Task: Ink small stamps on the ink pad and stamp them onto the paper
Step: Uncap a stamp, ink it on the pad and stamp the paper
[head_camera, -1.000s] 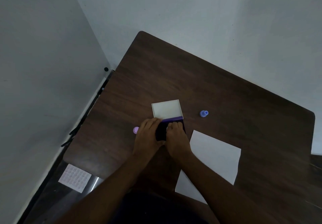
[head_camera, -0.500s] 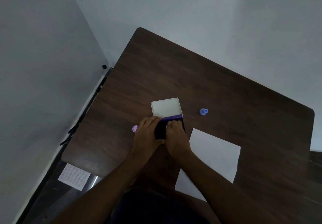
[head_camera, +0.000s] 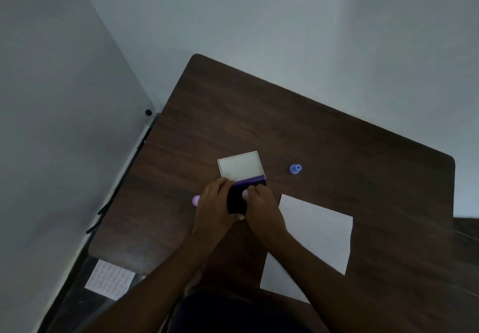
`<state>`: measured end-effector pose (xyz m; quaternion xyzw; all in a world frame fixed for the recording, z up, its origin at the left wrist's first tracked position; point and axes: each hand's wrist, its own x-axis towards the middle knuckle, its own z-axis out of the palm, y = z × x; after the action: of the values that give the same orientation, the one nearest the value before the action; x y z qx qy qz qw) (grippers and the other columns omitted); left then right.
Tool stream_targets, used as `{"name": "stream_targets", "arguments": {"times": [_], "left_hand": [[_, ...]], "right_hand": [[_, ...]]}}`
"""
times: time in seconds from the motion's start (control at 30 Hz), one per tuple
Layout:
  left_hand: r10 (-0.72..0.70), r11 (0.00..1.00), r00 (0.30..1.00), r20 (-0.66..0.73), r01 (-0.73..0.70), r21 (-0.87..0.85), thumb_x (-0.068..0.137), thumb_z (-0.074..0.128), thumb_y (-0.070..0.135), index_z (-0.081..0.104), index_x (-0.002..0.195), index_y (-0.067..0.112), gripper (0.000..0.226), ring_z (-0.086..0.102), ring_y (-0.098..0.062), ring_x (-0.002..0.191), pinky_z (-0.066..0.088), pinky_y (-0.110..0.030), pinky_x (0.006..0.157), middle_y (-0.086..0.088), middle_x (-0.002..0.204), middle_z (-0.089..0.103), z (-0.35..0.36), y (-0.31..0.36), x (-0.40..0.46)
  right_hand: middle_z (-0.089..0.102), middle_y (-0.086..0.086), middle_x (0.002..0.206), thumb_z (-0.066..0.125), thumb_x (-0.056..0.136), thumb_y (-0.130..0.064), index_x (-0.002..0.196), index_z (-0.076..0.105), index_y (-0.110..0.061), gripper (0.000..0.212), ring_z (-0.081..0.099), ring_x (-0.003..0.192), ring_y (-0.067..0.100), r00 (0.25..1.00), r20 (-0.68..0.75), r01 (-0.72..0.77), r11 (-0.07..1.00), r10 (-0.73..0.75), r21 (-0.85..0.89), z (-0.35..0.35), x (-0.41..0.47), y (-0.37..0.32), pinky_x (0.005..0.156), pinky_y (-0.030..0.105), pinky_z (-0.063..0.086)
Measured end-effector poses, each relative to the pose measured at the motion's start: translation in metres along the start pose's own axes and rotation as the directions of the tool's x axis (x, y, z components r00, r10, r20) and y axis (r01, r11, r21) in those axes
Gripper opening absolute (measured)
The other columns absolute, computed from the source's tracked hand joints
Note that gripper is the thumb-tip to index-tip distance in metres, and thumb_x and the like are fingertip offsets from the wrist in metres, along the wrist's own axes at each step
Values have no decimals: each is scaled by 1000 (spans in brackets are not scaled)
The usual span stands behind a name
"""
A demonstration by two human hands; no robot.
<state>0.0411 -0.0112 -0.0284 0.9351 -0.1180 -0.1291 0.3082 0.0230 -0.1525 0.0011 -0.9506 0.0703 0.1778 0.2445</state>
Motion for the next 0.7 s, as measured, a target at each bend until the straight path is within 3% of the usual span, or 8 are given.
{"name": "stream_targets", "arguments": {"times": [0.07, 0.13, 0.23, 0.3, 0.37, 0.47, 0.57, 0.7], "left_hand": [[-6, 1000, 1000, -14, 6, -5, 61, 79, 49, 38, 134, 32, 85, 31, -22, 132, 30, -36, 107, 1, 143, 36, -4, 4, -1], [10, 997, 1000, -25, -12, -74, 61, 79, 52, 39, 134, 37, 84, 28, -17, 134, 25, -33, 108, 4, 144, 34, -16, 14, -2], [25, 963, 1000, -7, -26, -270, 65, 80, 46, 53, 126, 34, 67, 44, -14, 123, 31, -21, 101, 3, 132, 52, -36, 35, -5], [33, 955, 999, -10, -35, -295, 68, 80, 38, 59, 122, 20, 60, 48, -9, 113, 27, -8, 93, -1, 123, 60, -47, 52, -9], [16, 943, 1000, 14, -11, -332, 71, 79, 32, 61, 120, 15, 55, 49, -7, 112, 29, -2, 91, 0, 121, 60, -56, 70, -12], [7, 936, 995, 97, 27, -350, 76, 76, 22, 60, 121, 9, 49, 51, -15, 116, 32, -11, 93, -6, 125, 59, -70, 99, -17], [123, 916, 991, -60, -137, -378, 68, 78, 36, 62, 110, 28, 46, 51, 7, 104, 36, -4, 88, 17, 109, 60, -89, 119, -17], [208, 897, 968, -144, -247, -366, 68, 70, 47, 58, 106, 34, 42, 49, 16, 102, 35, -2, 88, 32, 104, 52, -94, 137, -20]], "right_hand": [[64, 11, 104, 51, 94, -17, 104, 63, -6, 19, 58, 98, 20, 992, -67, -88, 957, 110, 278, -8, -9, 1, 88, 33, 46], [70, -5, 93, 58, 90, -32, 99, 69, -19, 19, 62, 86, 6, 962, -4, -219, 781, 273, 584, -25, -18, -2, 78, 22, 50], [69, 1, 76, 65, 79, -37, 90, 73, -15, 26, 59, 65, 13, 925, 215, -307, 280, 314, 910, -48, -33, 1, 54, 20, 48], [68, 15, 92, 63, 81, -25, 102, 70, -4, 30, 61, 69, 18, 931, 316, -297, -125, 184, 947, -61, -43, 5, 55, 25, 49], [65, 22, 113, 59, 85, -13, 112, 65, 2, 31, 65, 82, 23, 929, 366, -310, -420, 58, 853, -71, -52, 7, 65, 29, 55], [64, 22, 118, 59, 83, -11, 113, 65, 0, 32, 59, 92, 25, 943, 330, -291, -579, -41, 762, -82, -62, 4, 75, 30, 53], [63, 22, 117, 59, 83, -7, 115, 62, 3, 34, 63, 91, 26, 954, 293, -259, -680, -67, 686, -93, -67, -2, 74, 28, 55], [64, 24, 114, 79, 64, -2, 112, 63, 6, 51, 65, 90, 30, 962, 265, -230, -741, -72, 631, -101, -74, -4, 71, 29, 56]]}}
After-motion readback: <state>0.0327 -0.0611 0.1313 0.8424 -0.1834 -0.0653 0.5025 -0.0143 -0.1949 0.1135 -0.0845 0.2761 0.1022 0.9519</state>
